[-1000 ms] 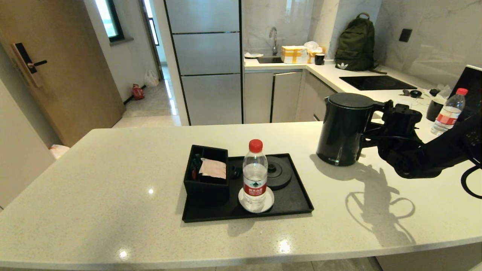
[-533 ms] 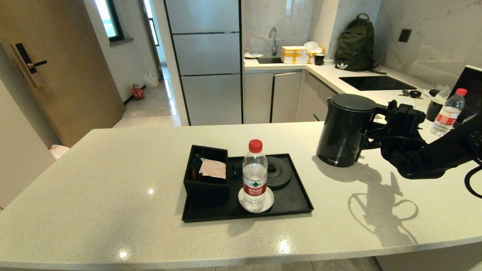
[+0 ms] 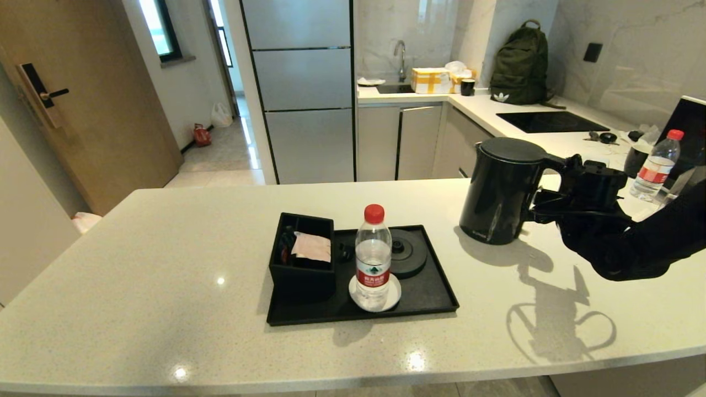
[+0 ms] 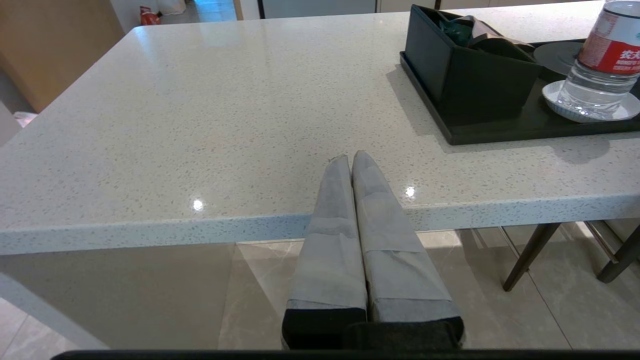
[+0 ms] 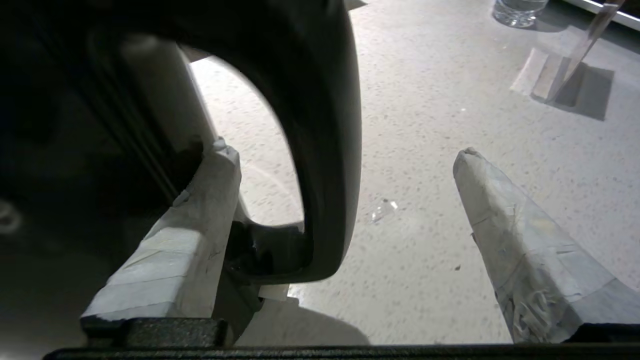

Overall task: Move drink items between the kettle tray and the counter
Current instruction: Place it on the right, then pick up the tea bag

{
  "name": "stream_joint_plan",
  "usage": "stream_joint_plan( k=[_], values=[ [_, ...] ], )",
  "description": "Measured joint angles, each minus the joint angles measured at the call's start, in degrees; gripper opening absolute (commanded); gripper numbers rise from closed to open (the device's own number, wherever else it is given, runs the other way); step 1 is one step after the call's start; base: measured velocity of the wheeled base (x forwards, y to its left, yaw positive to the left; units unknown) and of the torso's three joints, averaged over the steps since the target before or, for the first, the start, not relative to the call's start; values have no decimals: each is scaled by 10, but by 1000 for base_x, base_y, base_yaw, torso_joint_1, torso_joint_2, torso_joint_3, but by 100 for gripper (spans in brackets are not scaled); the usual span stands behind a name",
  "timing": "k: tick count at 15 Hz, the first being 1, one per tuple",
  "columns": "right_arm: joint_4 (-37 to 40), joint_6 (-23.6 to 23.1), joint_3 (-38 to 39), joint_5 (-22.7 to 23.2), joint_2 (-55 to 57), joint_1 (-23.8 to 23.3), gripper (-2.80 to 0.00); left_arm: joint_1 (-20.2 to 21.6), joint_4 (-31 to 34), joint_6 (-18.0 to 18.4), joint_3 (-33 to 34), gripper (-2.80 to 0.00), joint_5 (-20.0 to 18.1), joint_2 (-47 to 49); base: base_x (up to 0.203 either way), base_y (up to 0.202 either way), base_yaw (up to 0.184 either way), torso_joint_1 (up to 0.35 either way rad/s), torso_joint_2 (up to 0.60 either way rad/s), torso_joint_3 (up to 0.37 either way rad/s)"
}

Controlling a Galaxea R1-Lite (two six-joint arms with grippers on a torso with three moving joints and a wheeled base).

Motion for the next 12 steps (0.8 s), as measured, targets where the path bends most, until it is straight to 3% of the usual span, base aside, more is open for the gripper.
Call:
stream_joint_plan(
  k=[10,11,12],
  values=[
    [81,3,127,-3,-171,36,0,0,0,0,0,-280,0,0,0,0,0,0,0,0],
    [86,4,147,-2,-196,48,-280,0,0,0,0,-280,0,0,0,0,0,0,0,0],
    [95,4,165,1,-223,62,-280,0,0,0,0,-280,0,0,0,0,0,0,0,0]
  ],
)
